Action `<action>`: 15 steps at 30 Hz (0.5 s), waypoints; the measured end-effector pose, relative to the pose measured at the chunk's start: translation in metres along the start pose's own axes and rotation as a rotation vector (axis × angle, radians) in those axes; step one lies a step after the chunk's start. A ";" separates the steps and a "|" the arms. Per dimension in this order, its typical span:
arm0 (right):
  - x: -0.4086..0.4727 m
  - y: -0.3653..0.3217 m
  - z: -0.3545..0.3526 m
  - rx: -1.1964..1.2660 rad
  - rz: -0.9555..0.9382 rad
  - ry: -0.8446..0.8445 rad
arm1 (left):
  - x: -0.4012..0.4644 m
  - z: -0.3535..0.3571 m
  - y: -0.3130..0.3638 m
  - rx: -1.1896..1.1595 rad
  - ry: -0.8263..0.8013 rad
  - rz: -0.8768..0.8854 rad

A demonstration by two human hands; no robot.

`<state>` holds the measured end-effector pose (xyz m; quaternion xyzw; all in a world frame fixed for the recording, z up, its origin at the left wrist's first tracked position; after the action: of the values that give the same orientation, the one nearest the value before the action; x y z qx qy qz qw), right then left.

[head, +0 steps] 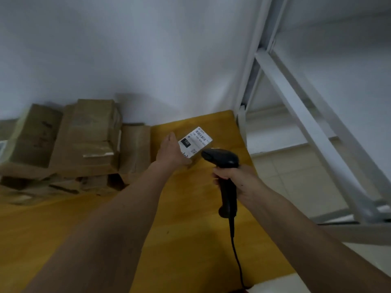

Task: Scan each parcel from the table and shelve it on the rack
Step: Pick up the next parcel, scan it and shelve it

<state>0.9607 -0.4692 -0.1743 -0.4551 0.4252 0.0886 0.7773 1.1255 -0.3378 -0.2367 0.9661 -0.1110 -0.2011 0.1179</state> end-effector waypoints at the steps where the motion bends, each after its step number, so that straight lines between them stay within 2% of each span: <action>1: 0.002 0.000 0.002 -0.005 -0.003 0.016 | 0.008 0.004 -0.001 0.010 -0.015 0.015; 8: 0.011 0.003 0.009 -0.009 -0.024 0.098 | 0.047 0.034 -0.001 -0.019 -0.075 0.031; 12: 0.007 0.004 0.009 -0.012 -0.050 0.132 | 0.044 0.044 0.002 0.070 0.019 -0.006; 15: 0.000 0.005 0.010 -0.012 -0.076 0.148 | 0.027 0.051 0.005 0.047 0.077 -0.044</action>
<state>0.9638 -0.4580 -0.1753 -0.4810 0.4633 0.0280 0.7438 1.1273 -0.3588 -0.2905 0.9778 -0.0899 -0.1635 0.0950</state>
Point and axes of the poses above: each hand's wrist, its own x-axis towards the middle knuckle, its own z-axis out of the palm, y = z × x, the point moved 3 cm from there along x, towards the middle knuckle, and after that the axes turned 10 degrees about x, right-handed, at the moved point
